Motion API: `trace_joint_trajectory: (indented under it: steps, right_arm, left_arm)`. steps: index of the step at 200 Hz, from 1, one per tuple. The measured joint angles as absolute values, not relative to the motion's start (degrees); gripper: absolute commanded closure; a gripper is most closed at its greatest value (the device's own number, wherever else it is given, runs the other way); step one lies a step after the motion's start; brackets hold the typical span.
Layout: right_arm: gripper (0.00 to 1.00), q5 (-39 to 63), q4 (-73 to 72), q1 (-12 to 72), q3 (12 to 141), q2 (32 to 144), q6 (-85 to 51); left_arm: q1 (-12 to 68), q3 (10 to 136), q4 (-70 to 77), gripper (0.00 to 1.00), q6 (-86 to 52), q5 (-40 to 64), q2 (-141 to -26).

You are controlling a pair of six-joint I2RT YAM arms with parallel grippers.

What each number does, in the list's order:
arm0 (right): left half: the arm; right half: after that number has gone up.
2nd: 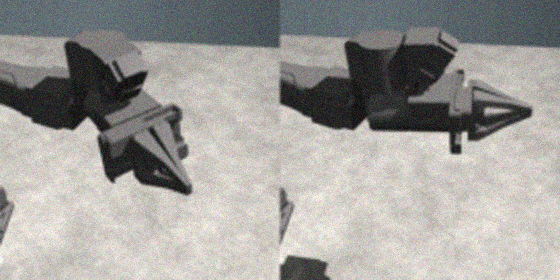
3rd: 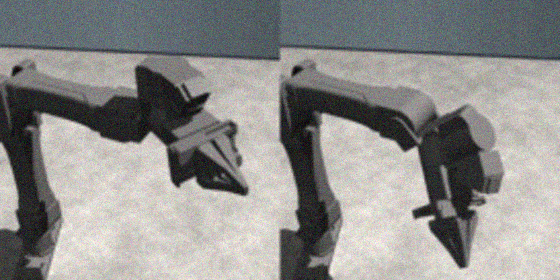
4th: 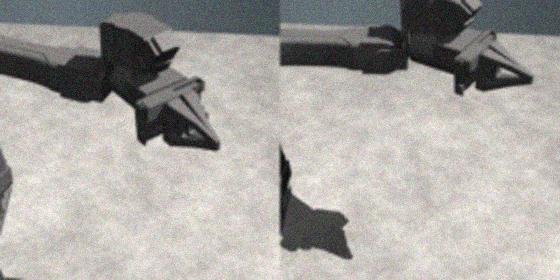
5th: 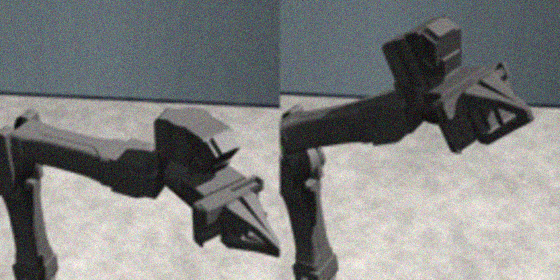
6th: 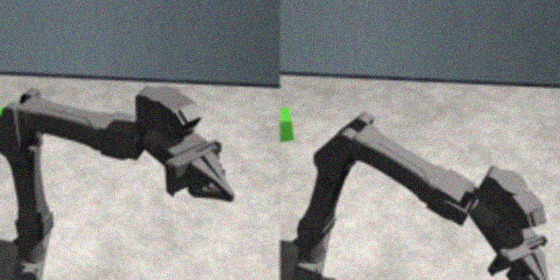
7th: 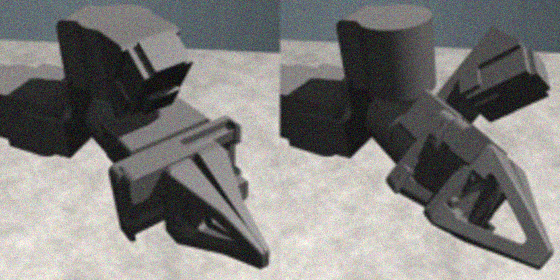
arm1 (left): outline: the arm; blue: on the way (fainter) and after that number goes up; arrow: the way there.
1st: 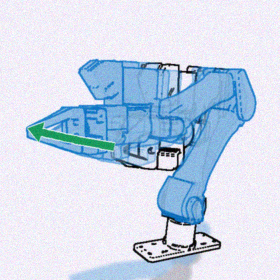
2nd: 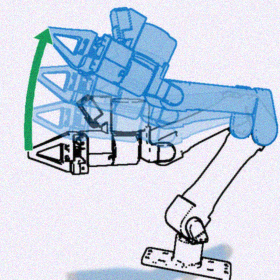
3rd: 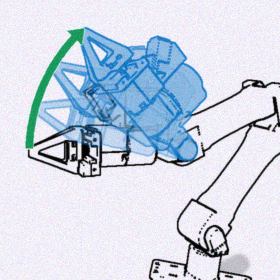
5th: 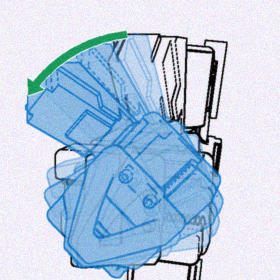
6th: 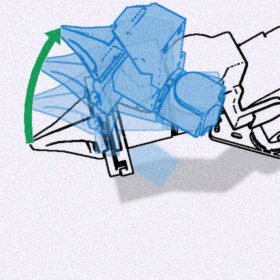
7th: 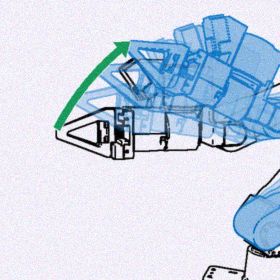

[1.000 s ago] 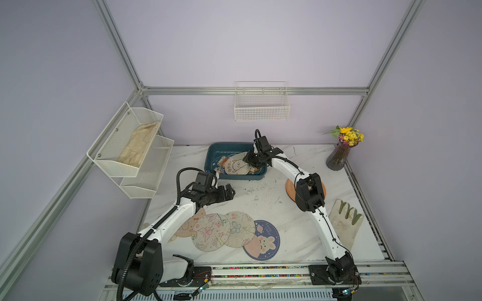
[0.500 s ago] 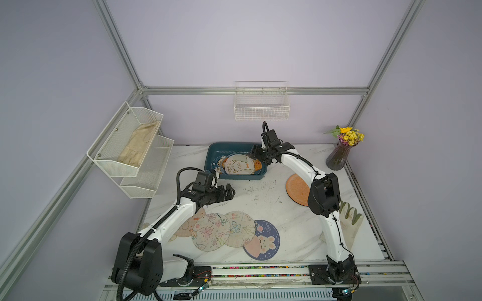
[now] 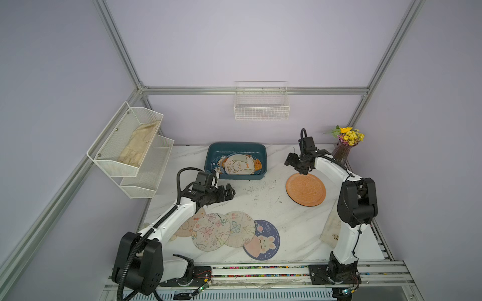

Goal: Put the coasters into the storage box
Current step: Place the coaster in the storage box, then move the coaster to the center of the board.

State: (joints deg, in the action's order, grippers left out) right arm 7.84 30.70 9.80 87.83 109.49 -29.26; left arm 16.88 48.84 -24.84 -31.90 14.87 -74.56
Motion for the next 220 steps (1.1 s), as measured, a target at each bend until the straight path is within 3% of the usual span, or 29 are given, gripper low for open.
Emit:
trace_joint_trajectory:
  steps: [64,220]
  right_arm:
    - [0.11,4.71,30.11,-2.83,79.59,107.61,-26.2]
    - [0.05,5.82,26.15,-6.87,82.63,117.25,-20.67]
  left_arm:
    - [16.88,48.84,-24.8,0.0,-31.9,15.44,-75.22]
    - [20.05,48.84,-19.62,0.0,-32.77,20.01,-79.24]
